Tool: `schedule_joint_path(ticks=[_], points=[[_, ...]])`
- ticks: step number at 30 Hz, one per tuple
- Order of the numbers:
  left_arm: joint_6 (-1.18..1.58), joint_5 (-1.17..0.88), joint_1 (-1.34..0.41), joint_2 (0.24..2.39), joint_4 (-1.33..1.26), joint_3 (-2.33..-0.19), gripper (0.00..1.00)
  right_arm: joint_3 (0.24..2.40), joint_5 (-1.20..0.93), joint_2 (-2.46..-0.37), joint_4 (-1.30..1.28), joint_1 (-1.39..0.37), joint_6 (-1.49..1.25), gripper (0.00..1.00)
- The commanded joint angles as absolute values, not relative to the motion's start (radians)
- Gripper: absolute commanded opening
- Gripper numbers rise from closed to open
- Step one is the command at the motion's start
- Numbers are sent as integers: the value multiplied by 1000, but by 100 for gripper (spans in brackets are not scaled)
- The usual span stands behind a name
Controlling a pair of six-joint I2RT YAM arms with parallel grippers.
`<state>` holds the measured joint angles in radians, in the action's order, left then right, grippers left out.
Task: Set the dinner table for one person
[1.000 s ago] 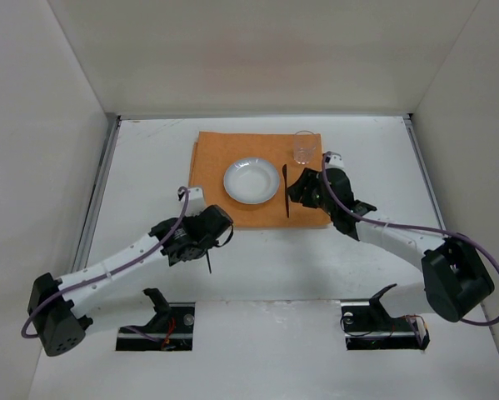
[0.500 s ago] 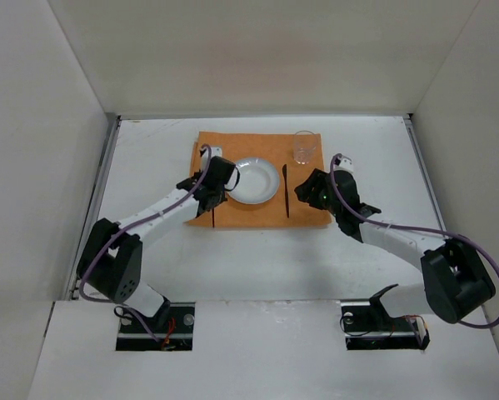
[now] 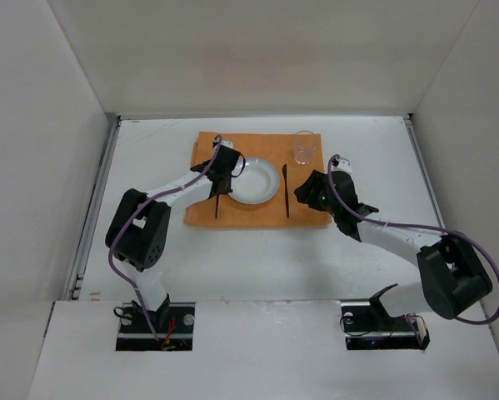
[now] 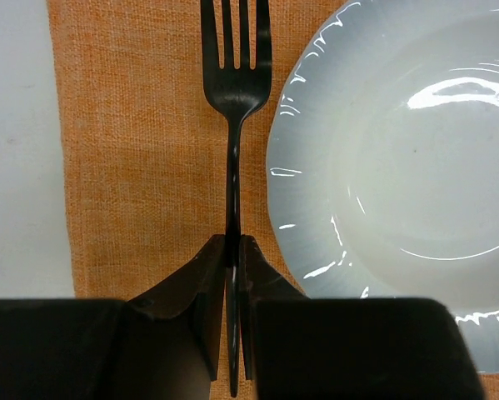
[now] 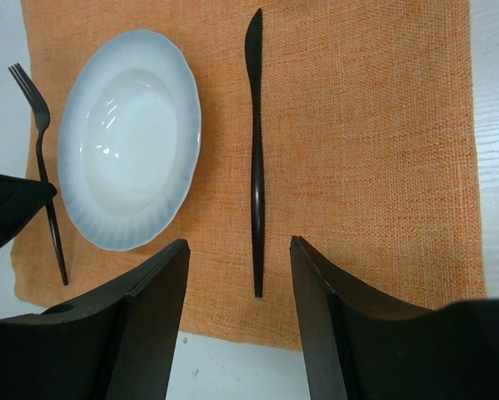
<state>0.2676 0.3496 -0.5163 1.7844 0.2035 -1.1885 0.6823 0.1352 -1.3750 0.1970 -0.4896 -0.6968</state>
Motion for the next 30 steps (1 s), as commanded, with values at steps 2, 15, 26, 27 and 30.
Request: schedule_joint_path(ticks=[2, 15, 26, 27, 30], points=[[204, 363, -502, 1789, 202, -1269, 5, 703, 147, -1382, 265, -490, -698, 58], [169, 387, -476, 1882, 213, -1285, 7, 704, 147, -1390, 265, -490, -699, 58], [290, 388, -469, 1755, 155, -1172, 41, 695, 152, -1364, 265, -490, -704, 58], [308, 393, -473, 1723, 149, -1154, 44, 692, 152, -1358, 265, -490, -706, 58], [366, 396, -467, 1617, 127, -1088, 51, 678, 158, -1341, 278, -484, -712, 58]])
